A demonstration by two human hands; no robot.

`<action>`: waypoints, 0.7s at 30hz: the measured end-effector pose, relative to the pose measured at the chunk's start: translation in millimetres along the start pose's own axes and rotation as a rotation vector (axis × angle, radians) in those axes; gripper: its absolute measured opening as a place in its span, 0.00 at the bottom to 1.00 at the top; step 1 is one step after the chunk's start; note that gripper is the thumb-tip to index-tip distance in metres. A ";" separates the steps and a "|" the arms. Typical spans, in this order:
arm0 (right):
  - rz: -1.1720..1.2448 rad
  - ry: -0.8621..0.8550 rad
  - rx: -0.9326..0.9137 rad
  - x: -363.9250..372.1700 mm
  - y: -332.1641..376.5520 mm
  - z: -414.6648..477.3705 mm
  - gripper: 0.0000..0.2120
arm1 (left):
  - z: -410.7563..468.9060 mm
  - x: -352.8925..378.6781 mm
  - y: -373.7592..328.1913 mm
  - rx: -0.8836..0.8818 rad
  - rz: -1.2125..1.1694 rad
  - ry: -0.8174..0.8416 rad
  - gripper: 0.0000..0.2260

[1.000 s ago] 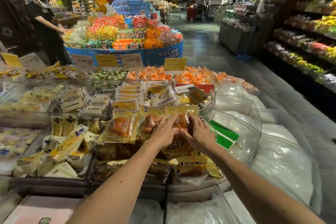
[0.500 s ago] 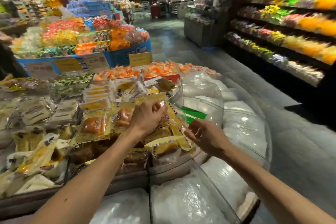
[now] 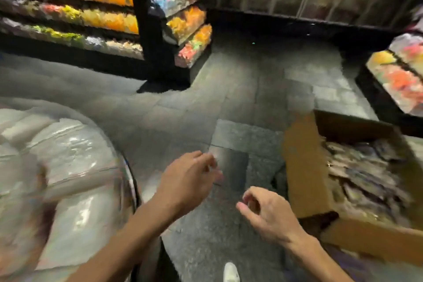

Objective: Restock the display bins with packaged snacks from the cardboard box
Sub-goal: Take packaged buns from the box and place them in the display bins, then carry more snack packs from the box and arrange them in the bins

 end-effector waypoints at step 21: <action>0.823 -0.234 1.029 -83.4 -427.9 -20.3 0.09 | 410.1 327.7 -216.5 0.304 0.034 0.776 0.10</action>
Point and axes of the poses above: each hand's wrist, its own z-axis towards the middle knuckle, its own x-axis out of the palm, y = z × x, the point moved 1 cm from there along z, towards the middle knuckle, and after that the axes turned 15 degrees about y, right-handed, at the moved point
